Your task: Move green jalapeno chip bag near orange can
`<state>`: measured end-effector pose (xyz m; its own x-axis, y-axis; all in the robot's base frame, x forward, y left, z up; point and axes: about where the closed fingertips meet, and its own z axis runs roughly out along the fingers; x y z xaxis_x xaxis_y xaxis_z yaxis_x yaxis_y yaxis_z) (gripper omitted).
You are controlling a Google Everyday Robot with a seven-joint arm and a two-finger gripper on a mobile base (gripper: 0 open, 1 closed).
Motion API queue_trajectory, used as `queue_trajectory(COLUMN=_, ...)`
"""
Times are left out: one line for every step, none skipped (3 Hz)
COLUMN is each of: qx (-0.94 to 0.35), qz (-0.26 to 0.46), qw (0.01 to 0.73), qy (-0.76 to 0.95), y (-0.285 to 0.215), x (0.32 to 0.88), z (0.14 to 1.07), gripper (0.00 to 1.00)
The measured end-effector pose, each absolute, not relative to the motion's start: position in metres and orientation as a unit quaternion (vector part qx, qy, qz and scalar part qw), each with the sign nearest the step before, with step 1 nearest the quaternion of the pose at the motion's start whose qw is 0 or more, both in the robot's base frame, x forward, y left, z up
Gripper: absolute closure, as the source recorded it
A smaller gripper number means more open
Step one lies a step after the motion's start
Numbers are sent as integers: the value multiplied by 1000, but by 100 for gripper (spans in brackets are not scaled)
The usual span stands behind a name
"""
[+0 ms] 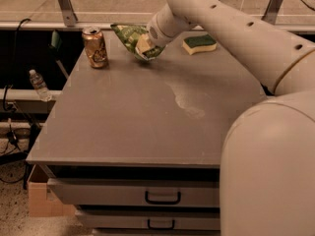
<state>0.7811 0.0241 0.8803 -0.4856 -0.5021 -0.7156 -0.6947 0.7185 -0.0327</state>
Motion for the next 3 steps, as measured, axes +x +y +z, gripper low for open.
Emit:
queue_trajectory(qx=-359, qz=145, qw=344, qy=855, y=53, x=773, z=864, gripper=82)
queue_trajectory(qx=-374, qz=150, qw=332, qy=853, y=73, x=767, z=857, gripper=59)
queue_trajectory(qx=-379, qz=152, qw=327, qy=852, y=81, x=765, z=853, gripper=35)
